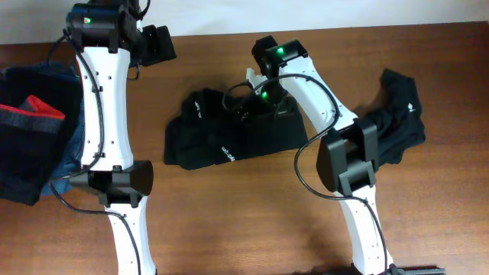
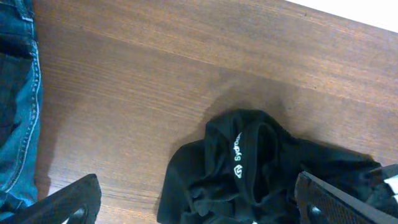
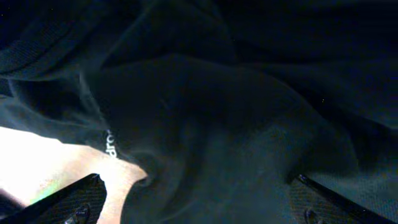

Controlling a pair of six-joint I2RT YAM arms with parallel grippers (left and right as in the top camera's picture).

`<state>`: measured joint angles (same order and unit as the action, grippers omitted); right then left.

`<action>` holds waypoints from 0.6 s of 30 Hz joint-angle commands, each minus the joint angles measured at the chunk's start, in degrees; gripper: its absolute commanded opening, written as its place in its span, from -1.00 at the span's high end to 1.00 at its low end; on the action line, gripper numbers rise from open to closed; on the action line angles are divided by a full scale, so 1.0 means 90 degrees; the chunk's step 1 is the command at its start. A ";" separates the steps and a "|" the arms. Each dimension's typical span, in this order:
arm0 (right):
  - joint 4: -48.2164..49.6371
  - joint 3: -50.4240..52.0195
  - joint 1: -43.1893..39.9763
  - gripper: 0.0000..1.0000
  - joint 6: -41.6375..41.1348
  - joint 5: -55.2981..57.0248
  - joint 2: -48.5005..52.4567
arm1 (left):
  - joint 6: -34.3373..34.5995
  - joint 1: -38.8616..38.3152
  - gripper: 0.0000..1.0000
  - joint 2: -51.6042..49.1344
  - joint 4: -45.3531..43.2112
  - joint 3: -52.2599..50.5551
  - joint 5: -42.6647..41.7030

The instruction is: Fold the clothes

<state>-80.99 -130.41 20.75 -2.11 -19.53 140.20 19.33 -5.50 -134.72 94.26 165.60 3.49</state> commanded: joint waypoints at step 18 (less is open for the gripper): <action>0.0862 -0.0119 0.0449 0.38 -0.0063 -0.0852 -0.0012 | 0.0041 0.0505 -0.98 -0.0058 0.0204 -0.0063 0.0515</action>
<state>-74.50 -130.41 24.95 -2.85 -26.59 140.20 19.35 -1.06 -134.72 95.94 165.53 7.40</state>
